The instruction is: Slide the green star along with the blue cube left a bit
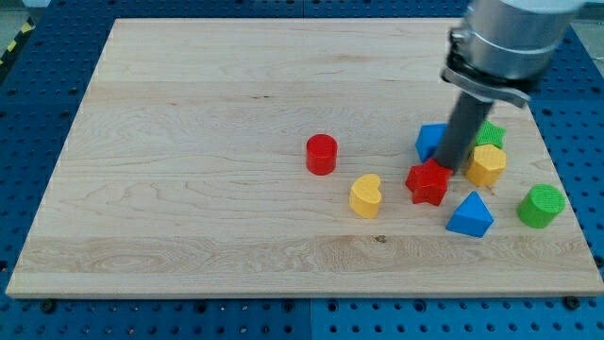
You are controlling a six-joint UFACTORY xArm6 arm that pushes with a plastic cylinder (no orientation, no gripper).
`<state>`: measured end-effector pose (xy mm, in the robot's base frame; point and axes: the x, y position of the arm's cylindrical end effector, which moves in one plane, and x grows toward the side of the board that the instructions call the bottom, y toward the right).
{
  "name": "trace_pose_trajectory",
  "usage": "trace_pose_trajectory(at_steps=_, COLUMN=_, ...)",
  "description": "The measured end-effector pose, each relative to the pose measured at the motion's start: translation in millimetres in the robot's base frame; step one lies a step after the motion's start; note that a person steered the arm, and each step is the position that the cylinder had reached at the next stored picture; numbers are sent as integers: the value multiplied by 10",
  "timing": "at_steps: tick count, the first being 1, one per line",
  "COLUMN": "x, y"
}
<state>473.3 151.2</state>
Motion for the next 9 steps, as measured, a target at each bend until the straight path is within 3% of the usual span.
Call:
trace_pose_trajectory(at_steps=3, x=-710, y=-1035)
trace_pose_trajectory(at_steps=4, x=-1193, y=-1042)
trace_pose_trajectory(at_steps=5, x=-1272, y=-569)
trace_pose_trajectory(at_steps=7, x=-1094, y=1187)
trace_pose_trajectory(at_steps=8, x=-708, y=1793)
trace_pose_trajectory(at_steps=9, x=-219, y=1931)
